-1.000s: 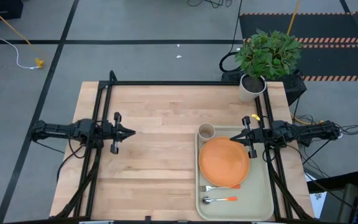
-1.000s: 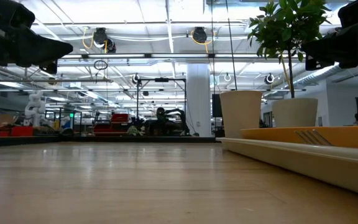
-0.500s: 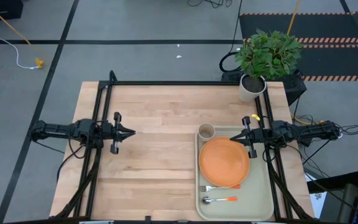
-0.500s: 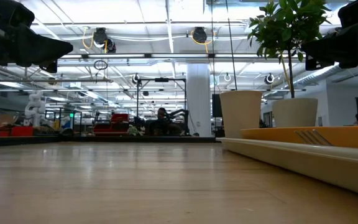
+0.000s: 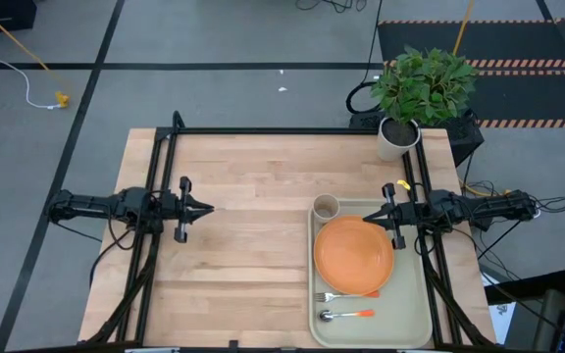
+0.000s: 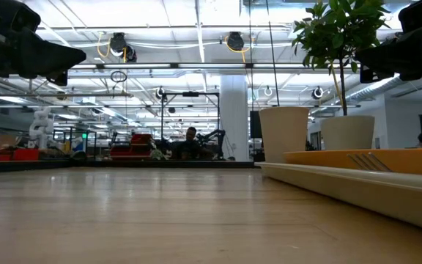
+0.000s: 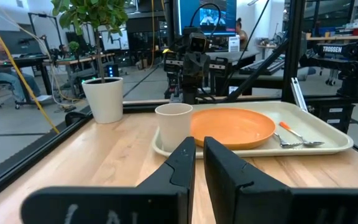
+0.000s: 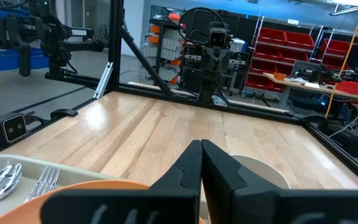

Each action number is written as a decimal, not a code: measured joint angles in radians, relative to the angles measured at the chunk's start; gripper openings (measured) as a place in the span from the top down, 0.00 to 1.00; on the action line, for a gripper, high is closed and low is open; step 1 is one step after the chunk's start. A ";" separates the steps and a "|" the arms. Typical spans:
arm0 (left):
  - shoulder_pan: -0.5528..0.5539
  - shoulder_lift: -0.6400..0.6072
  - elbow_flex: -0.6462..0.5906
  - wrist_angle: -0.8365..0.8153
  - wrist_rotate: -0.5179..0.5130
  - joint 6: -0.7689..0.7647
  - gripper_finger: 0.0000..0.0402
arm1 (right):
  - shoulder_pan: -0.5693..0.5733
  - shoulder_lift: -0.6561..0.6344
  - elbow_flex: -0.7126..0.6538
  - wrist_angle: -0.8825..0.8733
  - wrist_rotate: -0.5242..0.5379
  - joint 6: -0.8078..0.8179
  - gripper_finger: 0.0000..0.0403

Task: Pick and place plate/cup/fork/spoon on tray
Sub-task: Return to Home Position

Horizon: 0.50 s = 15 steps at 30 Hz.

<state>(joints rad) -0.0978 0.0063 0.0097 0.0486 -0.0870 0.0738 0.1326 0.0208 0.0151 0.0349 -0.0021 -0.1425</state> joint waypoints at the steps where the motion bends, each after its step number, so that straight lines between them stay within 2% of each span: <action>1: 0.000 0.000 0.000 0.000 0.000 0.000 0.91 | 0.000 0.000 0.000 0.000 0.000 0.000 1.00; 15: 0.000 0.000 0.000 0.000 0.005 0.000 0.91 | 0.000 0.000 0.000 0.000 0.000 0.000 1.00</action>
